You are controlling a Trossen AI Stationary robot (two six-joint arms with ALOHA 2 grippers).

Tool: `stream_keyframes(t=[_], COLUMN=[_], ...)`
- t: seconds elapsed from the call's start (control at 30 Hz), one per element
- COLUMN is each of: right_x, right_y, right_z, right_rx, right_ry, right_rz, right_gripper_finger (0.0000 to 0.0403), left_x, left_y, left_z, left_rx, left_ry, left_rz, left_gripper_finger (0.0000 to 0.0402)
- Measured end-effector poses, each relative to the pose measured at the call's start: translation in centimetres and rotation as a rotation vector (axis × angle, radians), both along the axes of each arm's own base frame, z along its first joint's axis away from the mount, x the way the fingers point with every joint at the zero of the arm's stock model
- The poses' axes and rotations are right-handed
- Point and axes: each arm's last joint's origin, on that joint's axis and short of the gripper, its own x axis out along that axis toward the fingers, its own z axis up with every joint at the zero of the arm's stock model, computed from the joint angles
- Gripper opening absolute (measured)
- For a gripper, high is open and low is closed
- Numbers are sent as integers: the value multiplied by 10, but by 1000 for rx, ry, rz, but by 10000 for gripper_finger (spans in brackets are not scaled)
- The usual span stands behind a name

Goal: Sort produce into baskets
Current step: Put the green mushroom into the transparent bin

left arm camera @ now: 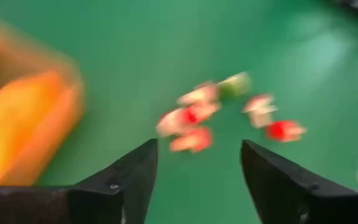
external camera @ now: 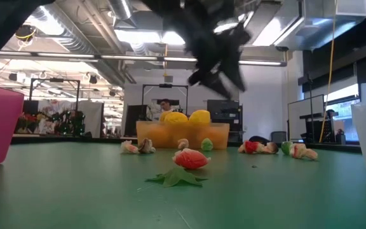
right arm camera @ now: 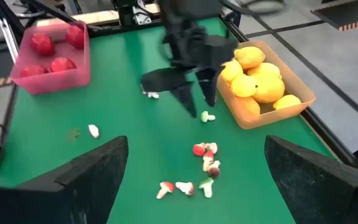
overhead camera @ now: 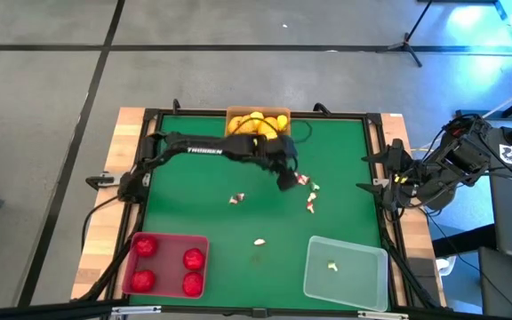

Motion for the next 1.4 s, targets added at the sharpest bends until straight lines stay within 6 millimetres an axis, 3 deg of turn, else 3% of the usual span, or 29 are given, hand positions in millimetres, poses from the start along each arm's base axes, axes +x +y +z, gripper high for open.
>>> stream_keyframes(t=[0.17,0.6,0.9,1.13,1.4], right_x=[-2,-3,-2,-2,-2], right_y=[-2,-3,-4,-4,-4], right_z=[-2,-2,-1,0,1], right_rx=[-47,-42,-20,-36,-16], right_ry=[33,20,-15,-46,-58], right_rz=[10,-5,-49,-73,-94], right_gripper_finger=[374,374,374,374,374], left_x=[-15,-20,-36,-39,-35], left_y=[31,25,26,18,22], left_z=[-15,-60,-97,-107,-104], left_rx=[14,55,91,111,134], left_ry=[98,105,129,126,77], left_rz=[24,-21,17,3,12], left_gripper_finger=[223,223,223,223,223])
